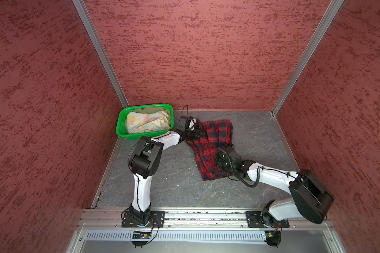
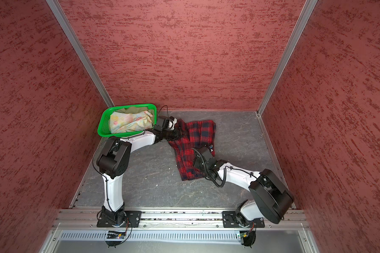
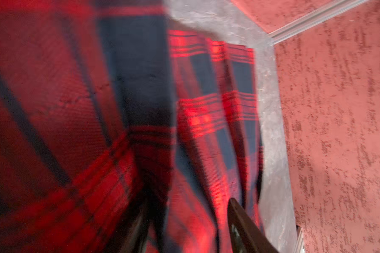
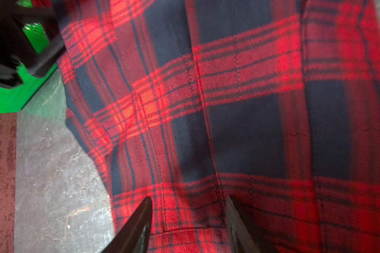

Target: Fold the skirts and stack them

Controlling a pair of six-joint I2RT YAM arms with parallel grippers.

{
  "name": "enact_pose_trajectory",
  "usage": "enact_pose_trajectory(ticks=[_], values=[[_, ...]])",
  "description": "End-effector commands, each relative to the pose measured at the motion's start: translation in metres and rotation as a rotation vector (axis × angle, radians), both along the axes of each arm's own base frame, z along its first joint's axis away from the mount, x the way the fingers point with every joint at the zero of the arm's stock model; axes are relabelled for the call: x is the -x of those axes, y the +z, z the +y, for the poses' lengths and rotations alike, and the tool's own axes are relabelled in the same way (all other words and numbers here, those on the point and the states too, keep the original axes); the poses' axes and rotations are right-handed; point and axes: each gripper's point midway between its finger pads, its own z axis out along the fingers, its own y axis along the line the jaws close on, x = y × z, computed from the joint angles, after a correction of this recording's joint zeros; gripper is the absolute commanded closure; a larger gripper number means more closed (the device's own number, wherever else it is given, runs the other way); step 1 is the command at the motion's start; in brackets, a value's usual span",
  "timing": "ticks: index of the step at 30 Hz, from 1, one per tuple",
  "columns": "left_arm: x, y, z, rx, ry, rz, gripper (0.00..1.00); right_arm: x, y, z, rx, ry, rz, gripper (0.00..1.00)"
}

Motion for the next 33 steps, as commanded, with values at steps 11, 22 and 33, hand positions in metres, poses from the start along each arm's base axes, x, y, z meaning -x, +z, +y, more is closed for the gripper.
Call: enact_pose_trajectory(ticks=[11,22,33], values=[[-0.031,-0.006,0.038,-0.001,0.063,-0.014,0.51,0.007,-0.017,-0.013,0.066,-0.026,0.05,0.46],[0.01,0.069,0.014,-0.069,0.005,-0.171,0.41,-0.034,0.091,-0.054,-0.001,-0.135,-0.15,0.37],[0.048,0.061,-0.018,-0.37,-0.248,-0.318,0.31,-0.015,0.06,-0.091,-0.03,-0.196,-0.064,0.25]])
